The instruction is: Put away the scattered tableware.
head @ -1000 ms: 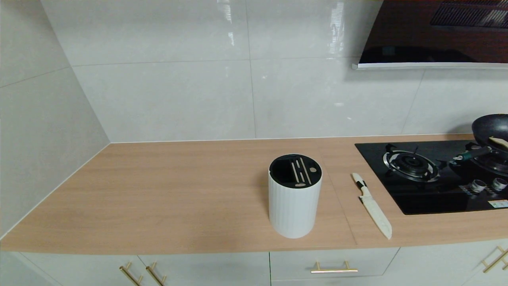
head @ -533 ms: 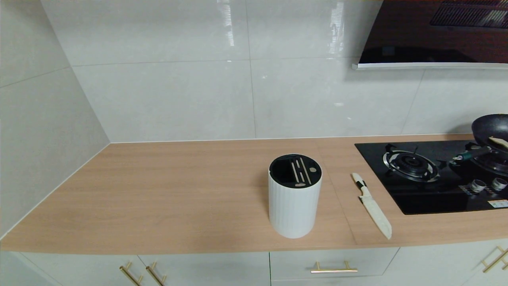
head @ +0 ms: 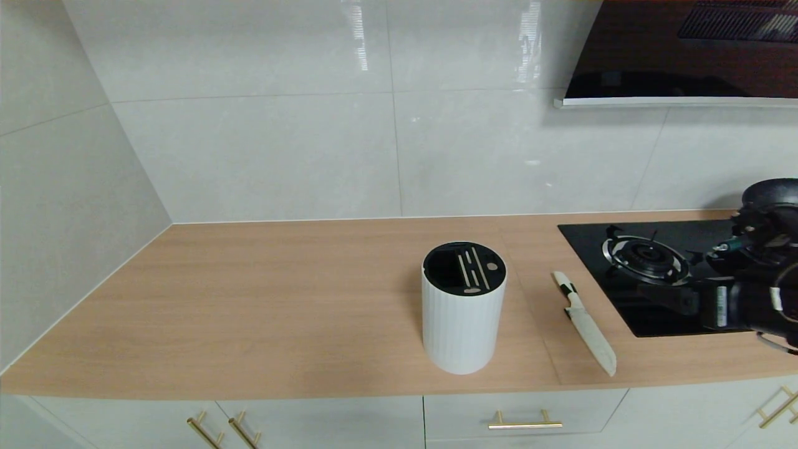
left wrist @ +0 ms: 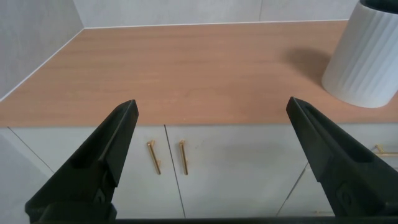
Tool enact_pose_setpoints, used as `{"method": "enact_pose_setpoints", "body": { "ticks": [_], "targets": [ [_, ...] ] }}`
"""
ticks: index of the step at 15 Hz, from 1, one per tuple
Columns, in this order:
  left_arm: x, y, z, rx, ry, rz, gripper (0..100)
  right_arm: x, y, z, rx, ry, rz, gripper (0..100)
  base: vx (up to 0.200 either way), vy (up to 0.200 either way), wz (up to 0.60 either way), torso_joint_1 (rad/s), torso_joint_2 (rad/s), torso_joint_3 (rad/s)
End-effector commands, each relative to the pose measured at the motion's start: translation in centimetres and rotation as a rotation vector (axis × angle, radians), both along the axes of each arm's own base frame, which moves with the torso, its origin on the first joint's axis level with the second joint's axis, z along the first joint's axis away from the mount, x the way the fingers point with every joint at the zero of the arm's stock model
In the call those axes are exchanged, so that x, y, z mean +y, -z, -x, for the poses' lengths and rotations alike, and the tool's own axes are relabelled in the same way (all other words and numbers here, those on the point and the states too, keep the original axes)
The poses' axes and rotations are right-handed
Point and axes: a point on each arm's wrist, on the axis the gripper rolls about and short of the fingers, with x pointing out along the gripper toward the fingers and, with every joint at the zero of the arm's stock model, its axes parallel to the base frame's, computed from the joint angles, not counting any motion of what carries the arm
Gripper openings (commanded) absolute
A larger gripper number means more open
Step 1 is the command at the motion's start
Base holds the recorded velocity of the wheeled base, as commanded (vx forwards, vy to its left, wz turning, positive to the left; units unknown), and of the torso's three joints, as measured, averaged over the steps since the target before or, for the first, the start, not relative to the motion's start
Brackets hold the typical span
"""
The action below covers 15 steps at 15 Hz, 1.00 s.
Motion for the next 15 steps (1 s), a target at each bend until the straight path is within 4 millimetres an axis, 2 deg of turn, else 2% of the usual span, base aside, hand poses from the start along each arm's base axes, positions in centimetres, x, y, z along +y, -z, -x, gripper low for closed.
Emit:
{"method": "enact_pose_setpoints", "body": {
  "ticks": [1,4,10,15],
  "targets": [
    [0.0,0.0,0.0,0.002,-0.001,0.0,100,0.9,5.5,-6.9,0.116,0.007,0.045,100,0.0,0.0,0.0,0.0,0.0,0.0],
    [0.0,0.0,0.0,0.0,-0.001,0.0,100,1.6,9.9,-9.7,0.152,0.023,0.083,100,0.0,0.0,0.0,0.0,0.0,0.0],
    [0.0,0.0,0.0,0.002,-0.001,0.0,100,2.0,15.7,-12.2,0.173,0.045,0.119,100,0.0,0.0,0.0,0.0,0.0,0.0],
    [0.0,0.0,0.0,0.002,-0.001,0.0,100,2.0,18.2,-14.2,0.129,0.056,0.127,100,0.0,0.0,0.0,0.0,0.0,0.0]
  ]
}}
